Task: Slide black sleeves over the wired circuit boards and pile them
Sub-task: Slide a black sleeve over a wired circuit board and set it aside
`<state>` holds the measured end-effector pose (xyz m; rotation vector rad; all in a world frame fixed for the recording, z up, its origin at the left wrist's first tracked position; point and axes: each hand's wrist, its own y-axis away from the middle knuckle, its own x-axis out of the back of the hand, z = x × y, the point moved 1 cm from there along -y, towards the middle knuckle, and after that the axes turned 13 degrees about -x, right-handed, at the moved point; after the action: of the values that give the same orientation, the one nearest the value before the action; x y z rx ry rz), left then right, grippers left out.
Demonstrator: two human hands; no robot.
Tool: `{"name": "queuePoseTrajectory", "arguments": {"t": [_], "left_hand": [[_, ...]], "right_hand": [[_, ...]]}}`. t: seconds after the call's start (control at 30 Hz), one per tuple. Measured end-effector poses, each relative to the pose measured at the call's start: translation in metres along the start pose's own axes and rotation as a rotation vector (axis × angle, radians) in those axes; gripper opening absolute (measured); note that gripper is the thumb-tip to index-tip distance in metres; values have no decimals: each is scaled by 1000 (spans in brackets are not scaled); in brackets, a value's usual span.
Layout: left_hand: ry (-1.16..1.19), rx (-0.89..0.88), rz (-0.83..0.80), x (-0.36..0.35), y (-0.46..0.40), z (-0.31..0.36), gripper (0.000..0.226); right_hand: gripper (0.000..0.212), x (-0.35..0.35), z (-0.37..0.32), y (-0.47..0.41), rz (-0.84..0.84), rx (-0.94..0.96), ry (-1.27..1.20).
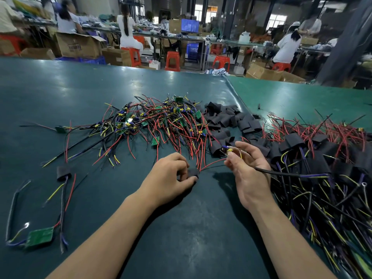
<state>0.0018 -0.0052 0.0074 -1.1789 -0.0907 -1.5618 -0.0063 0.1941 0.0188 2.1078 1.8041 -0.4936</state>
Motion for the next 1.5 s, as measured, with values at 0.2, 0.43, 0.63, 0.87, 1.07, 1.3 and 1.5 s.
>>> {"name": "queuePoseTrajectory", "arguments": {"t": [0.2, 0.43, 0.63, 0.87, 1.07, 1.3, 1.5], "left_hand": [[1, 0, -34, 4, 1, -3, 21], [-30, -10, -88, 8, 1, -2, 11], [-156, -25, -69, 9, 0, -2, 27], [22, 37, 248, 9, 3, -1, 26], [128, 112, 385, 13, 3, -4, 41], [44, 91, 481, 16, 2, -6, 52], [16, 92, 451, 15, 2, -9, 52]], "right_hand": [[49, -2, -1, 3, -37, -100, -20], [21, -4, -7, 6, -96, -81, -10], [19, -5, -7, 6, -26, -134, -29], [21, -6, -8, 6, -3, -85, -11], [28, -4, -9, 5, -24, -62, 38], [31, -5, -8, 5, -48, -82, 31], [30, -3, -12, 4, -49, -95, -32]]}}
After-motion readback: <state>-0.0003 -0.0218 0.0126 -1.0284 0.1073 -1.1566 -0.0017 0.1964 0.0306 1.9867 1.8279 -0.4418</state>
